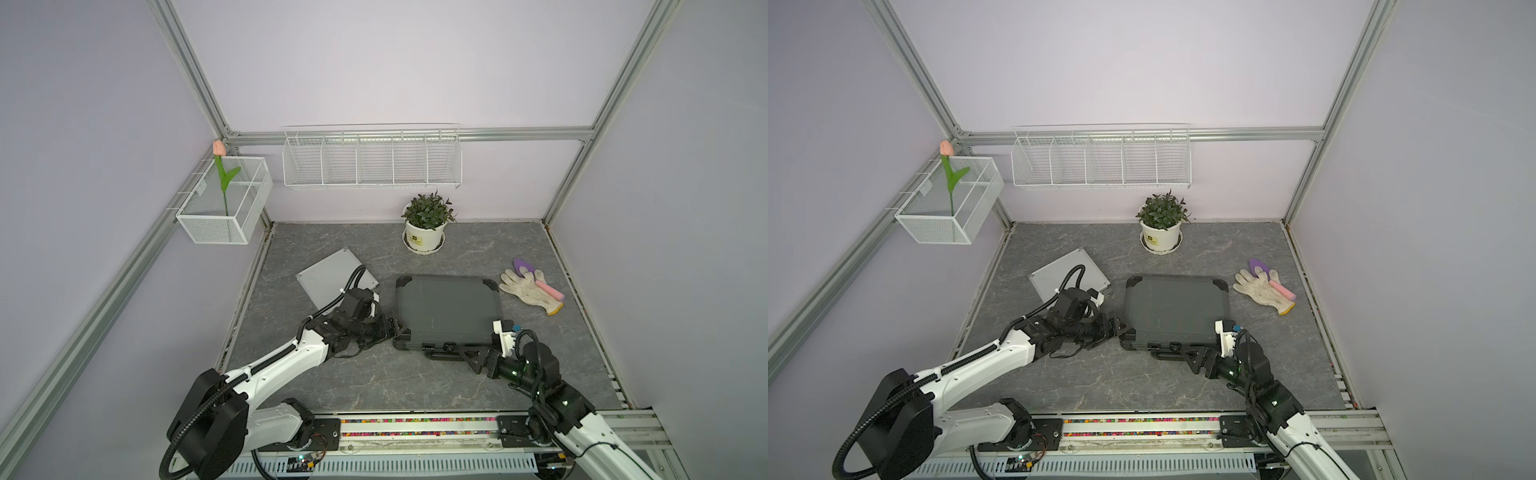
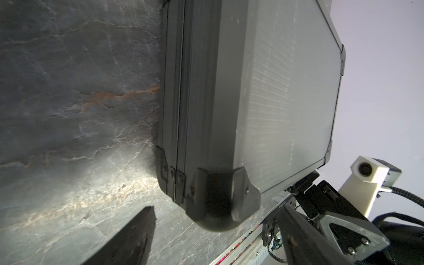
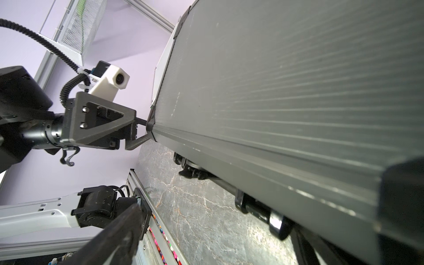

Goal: Open the poker set cases
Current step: Pick up the poker set case from the center of the board.

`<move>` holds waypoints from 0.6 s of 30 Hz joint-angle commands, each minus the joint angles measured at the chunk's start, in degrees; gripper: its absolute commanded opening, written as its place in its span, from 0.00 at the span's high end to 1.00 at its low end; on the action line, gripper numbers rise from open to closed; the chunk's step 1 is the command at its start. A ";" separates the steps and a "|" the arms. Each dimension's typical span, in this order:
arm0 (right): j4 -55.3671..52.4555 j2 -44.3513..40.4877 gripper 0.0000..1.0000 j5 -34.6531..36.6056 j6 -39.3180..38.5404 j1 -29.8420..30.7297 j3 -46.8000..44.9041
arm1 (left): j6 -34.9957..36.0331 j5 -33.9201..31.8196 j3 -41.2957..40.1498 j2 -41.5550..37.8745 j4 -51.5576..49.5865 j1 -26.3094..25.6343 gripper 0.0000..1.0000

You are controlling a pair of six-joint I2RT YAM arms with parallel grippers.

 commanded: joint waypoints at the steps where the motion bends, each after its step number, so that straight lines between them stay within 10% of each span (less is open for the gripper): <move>1: -0.16 -4.20 0.00 -3.32 0.29 0.18 -4.47 | 1.58 0.46 -0.60 1.93 1.54 0.02 0.14; 13: -7.11 -5.11 0.00 -0.25 1.66 0.23 -4.32 | 8.45 -15.16 5.32 -1.33 -10.22 -0.69 0.16; 18: -7.52 -3.57 0.05 1.56 1.42 0.19 -4.35 | 6.47 -10.37 6.01 1.81 -5.29 -0.51 0.15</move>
